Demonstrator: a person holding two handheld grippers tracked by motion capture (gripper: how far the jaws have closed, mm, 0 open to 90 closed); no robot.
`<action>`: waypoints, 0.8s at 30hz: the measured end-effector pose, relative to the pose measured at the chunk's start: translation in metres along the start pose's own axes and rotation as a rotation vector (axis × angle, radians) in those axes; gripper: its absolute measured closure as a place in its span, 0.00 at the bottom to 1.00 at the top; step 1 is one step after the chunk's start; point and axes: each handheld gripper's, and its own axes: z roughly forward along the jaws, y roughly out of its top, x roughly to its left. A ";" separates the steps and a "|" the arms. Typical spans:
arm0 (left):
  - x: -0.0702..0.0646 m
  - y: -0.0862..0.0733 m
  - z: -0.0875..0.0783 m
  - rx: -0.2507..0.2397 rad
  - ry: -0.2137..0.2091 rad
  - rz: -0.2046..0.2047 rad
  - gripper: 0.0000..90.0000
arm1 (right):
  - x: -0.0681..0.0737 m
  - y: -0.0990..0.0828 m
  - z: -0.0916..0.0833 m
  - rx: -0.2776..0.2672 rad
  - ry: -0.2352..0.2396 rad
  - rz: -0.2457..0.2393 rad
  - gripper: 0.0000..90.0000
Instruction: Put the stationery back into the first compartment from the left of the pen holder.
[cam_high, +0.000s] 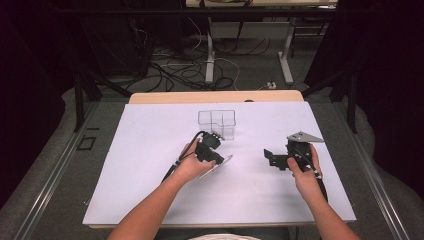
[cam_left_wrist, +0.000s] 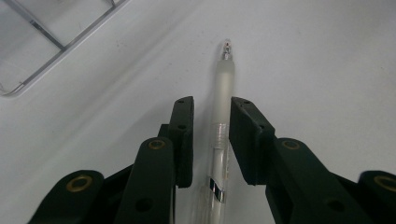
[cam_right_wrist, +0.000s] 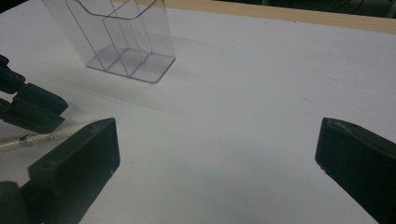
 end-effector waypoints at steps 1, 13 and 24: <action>-0.001 0.000 0.001 0.004 -0.003 -0.007 0.79 | 0.000 0.000 0.000 -0.001 0.001 0.000 0.00; -0.004 0.002 0.009 0.025 -0.003 0.003 0.82 | 0.000 -0.001 0.001 0.000 0.008 -0.002 0.00; -0.008 0.003 0.012 0.037 0.006 0.015 0.85 | -0.001 -0.002 0.002 0.006 0.008 -0.002 0.00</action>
